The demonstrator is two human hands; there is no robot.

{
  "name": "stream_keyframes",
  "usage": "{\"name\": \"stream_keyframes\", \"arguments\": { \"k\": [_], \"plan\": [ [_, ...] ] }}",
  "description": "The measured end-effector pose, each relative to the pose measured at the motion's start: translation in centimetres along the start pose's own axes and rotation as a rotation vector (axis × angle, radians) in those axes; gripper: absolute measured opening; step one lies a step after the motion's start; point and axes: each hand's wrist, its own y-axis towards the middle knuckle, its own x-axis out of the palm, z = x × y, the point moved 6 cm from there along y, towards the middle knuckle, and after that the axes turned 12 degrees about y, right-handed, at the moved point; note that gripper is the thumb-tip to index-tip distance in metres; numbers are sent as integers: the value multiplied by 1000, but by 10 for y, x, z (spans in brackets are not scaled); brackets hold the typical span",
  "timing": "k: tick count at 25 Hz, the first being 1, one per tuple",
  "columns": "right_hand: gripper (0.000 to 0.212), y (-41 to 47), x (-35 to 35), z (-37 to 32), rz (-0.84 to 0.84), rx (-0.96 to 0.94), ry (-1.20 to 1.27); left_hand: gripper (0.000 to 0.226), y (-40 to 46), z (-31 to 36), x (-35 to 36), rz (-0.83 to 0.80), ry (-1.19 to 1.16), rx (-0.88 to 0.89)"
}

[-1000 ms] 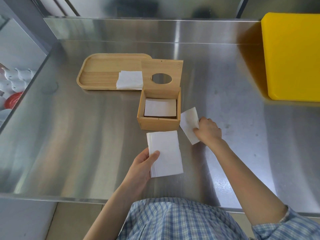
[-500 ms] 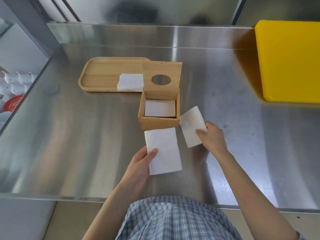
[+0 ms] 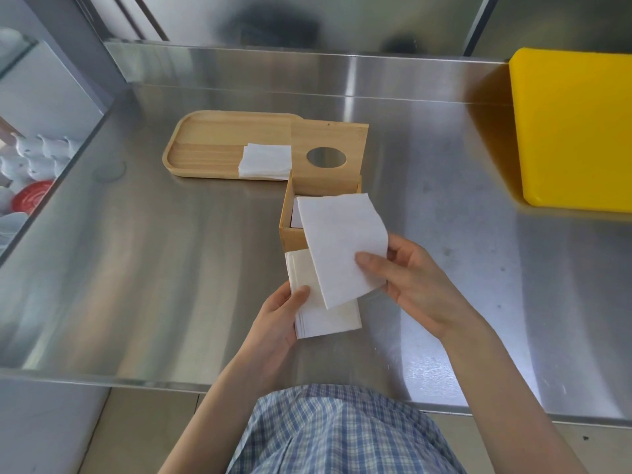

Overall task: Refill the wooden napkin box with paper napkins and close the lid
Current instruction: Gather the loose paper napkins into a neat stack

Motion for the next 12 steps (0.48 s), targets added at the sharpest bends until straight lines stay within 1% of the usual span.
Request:
{"name": "stream_keyframes", "arguments": {
  "k": [5,8,12],
  "plan": [
    [17,3,-5,45,127,140,-352,26,-3,5,0,17,23,41],
    [18,3,-5,51,147,163,-408,27,-5,2,-1,34,17,24],
    [29,2,0,50,156,153,-465,30,-4,1,-1,50,-2,4]
  ]
}}
